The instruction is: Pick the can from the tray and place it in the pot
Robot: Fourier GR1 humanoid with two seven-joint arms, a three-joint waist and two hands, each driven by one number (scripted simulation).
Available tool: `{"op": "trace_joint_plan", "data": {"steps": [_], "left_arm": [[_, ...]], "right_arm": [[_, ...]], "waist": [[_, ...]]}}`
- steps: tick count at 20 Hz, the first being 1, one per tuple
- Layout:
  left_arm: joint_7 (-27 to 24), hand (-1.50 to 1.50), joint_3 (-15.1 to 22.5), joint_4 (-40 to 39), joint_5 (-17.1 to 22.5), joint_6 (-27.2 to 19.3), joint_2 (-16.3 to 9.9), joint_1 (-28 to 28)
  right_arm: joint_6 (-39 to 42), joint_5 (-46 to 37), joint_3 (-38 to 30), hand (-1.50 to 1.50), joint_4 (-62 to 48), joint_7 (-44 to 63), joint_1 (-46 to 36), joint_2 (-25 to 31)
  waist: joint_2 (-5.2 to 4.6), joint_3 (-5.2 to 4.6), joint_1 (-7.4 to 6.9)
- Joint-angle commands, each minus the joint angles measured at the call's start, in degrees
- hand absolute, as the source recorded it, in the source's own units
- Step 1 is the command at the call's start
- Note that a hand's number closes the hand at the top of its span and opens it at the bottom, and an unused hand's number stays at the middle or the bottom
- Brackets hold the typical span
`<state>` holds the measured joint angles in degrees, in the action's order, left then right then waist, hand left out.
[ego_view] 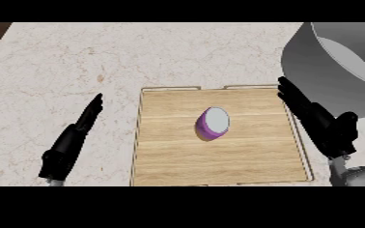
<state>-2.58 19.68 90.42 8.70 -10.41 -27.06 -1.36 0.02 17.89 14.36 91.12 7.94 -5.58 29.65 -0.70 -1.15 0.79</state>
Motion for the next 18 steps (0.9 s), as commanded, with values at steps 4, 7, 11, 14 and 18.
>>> {"op": "trace_joint_plan", "data": {"steps": [4, 7, 11, 14, 18], "left_arm": [[3.0, 0.0, 0.8, -5.0, 2.7, 2.8, 4.2, 3.2], [6.1, 0.0, 1.2, -6.1, 4.4, 3.4, 4.3, 1.6], [6.4, 0.0, 0.3, -8.8, 6.6, 5.0, 5.9, 3.6], [8.4, 0.0, -0.7, -8.6, 7.9, 6.8, 4.9, 4.5], [7.4, 0.0, -1.3, -14.7, 4.5, 7.1, 9.2, 7.9]], "right_arm": [[8.6, -0.7, 8.8, 1.5, 5.1, -0.6, -7.0, -4.3], [3.9, -19.8, 5.5, 1.5, 8.0, -3.5, -16.0, 7.8], [-12.5, -13.8, 3.6, -1.5, 10.5, -19.6, -8.2, -14.8], [-13.1, -13.8, 6.3, -1.5, 12.5, -26.9, -4.4, -18.8], [-6.2, -12.7, 3.6, -1.5, 22.9, -18.1, -1.0, -11.5]], "waist": [[0.42, 1.1, -1.31], [2.5, 0.06, -0.14], [0.5, 1.34, 1.05], [0.69, 1.23, -0.01], [0.74, 1.14, -0.3]]}}
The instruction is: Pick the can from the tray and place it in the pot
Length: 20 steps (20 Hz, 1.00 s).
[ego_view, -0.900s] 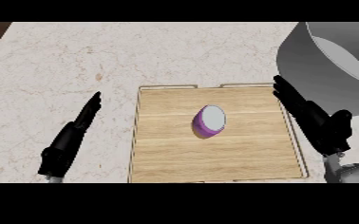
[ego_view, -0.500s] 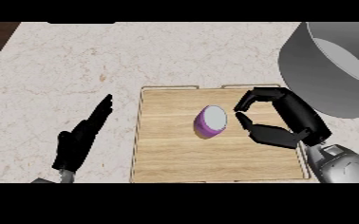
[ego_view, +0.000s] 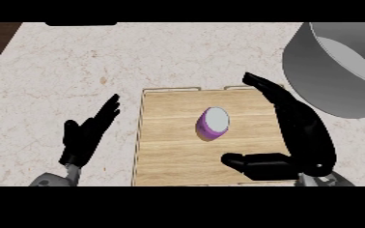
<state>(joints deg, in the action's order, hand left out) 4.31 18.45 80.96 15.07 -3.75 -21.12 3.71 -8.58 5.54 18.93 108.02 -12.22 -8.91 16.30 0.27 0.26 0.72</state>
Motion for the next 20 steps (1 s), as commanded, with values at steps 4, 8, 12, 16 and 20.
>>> {"op": "trace_joint_plan", "data": {"steps": [4, 8, 12, 16, 20], "left_arm": [[-0.4, 0.0, -0.2, -2.3, -0.4, 2.1, 0.4, -0.4], [2.8, 0.0, -1.1, -2.9, -0.6, 1.3, 2.2, 3.8], [0.4, 0.0, -0.2, -3.1, -2.7, 0.8, 3.7, 1.2], [-0.7, 0.0, -2.5, -3.5, -1.0, 4.0, 1.8, 1.8], [-0.8, 0.0, -1.7, -4.8, -2.9, 2.3, 4.0, 1.9]], "right_arm": [[5.5, 1.1, -0.9, -1.5, 10.1, 24.4, -4.6, 9.5], [7.8, 7.0, -3.5, -1.5, 11.0, 37.1, -10.0, 10.3], [9.5, 9.6, -2.8, -1.5, 3.4, 41.2, -13.9, 7.6], [13.3, 8.4, 4.2, -1.5, -2.1, 44.8, -16.7, 5.9], [21.5, 7.5, 7.5, -1.5, -5.5, 42.6, -15.2, 8.3]], "waist": [[-0.13, -0.43, -0.49], [-0.26, -0.35, -0.59], [-0.37, -0.3, -1.15], [-0.48, -0.32, -1.73], [-0.41, -0.28, -1.25]]}}
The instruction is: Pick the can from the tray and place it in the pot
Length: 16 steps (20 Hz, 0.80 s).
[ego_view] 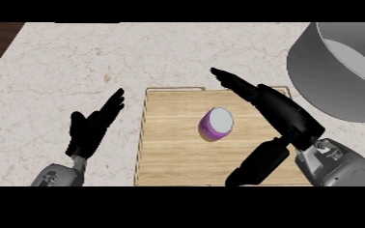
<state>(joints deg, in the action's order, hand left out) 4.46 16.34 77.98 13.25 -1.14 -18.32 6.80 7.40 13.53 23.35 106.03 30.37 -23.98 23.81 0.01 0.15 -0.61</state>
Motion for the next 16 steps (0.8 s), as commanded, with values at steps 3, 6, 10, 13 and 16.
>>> {"op": "trace_joint_plan", "data": {"steps": [3, 6, 10, 13, 16], "left_arm": [[1.3, 0.0, 0.1, -1.2, -2.4, -1.0, 2.5, -0.1], [5.2, 0.0, -1.7, 0.0, -2.2, -0.9, 3.1, 2.4], [0.4, 0.0, -3.1, -2.3, -2.8, 1.4, 3.1, -0.2], [4.0, 0.0, -4.0, 0.1, -3.4, 2.4, 3.6, -0.1], [3.2, 0.0, -4.2, 0.7, -4.4, 3.2, 4.2, -1.4]], "right_arm": [[7.0, -5.0, 3.5, -1.5, -9.3, -3.3, -0.5, -2.4], [7.1, -10.5, 3.0, -1.5, -11.4, -9.0, 3.8, -3.0], [8.3, -12.8, -2.2, -1.5, -20.7, -19.6, 2.7, -4.5], [8.7, -14.2, -3.8, -1.5, -16.7, -19.1, 6.8, -5.4], [12.1, -13.2, -6.5, -1.5, -21.6, -24.0, 5.8, -6.6]], "waist": [[-0.08, -0.15, 0.26], [-0.05, -0.14, 0.55], [-0.1, -0.14, 0.42], [0.0, -0.15, 0.6], [-0.03, -0.14, 0.45]]}}
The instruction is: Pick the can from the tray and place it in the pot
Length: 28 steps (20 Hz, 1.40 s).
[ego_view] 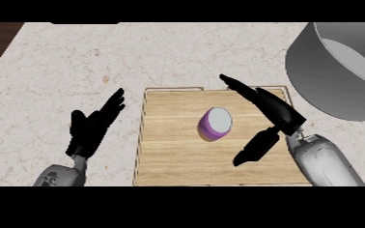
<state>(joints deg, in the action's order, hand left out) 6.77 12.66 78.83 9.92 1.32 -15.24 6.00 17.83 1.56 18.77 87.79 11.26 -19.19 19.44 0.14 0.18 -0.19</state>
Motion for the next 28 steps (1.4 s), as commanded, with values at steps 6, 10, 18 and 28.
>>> {"op": "trace_joint_plan", "data": {"steps": [6, 10, 18, 28], "left_arm": [[0.0, 0.0, -0.9, -3.1, -2.1, 1.6, 1.9, 0.9], [0.7, 0.0, -0.6, 2.4, -2.9, 1.3, 1.1, -3.1], [-3.1, 0.0, -3.3, -2.4, -3.8, 4.1, 2.5, -3.1], [2.1, 0.0, -4.3, 0.0, -5.8, 3.5, 4.4, -0.2]], "right_arm": [[8.5, 7.1, -6.0, -1.5, -6.6, -8.1, 1.3, -3.2], [6.1, 6.4, -4.4, -1.5, -13.4, -9.3, -1.0, -10.7], [8.5, 5.3, -6.1, -1.5, -19.7, -11.9, 1.9, -13.6], [8.3, -5.1, -3.8, 1.5, -30.7, -27.5, -0.7, -17.0]], "waist": [[-0.19, -0.17, 0.09], [-0.19, -0.15, -0.54], [-0.2, -0.18, -0.03], [-0.24, -0.16, -0.11]]}}
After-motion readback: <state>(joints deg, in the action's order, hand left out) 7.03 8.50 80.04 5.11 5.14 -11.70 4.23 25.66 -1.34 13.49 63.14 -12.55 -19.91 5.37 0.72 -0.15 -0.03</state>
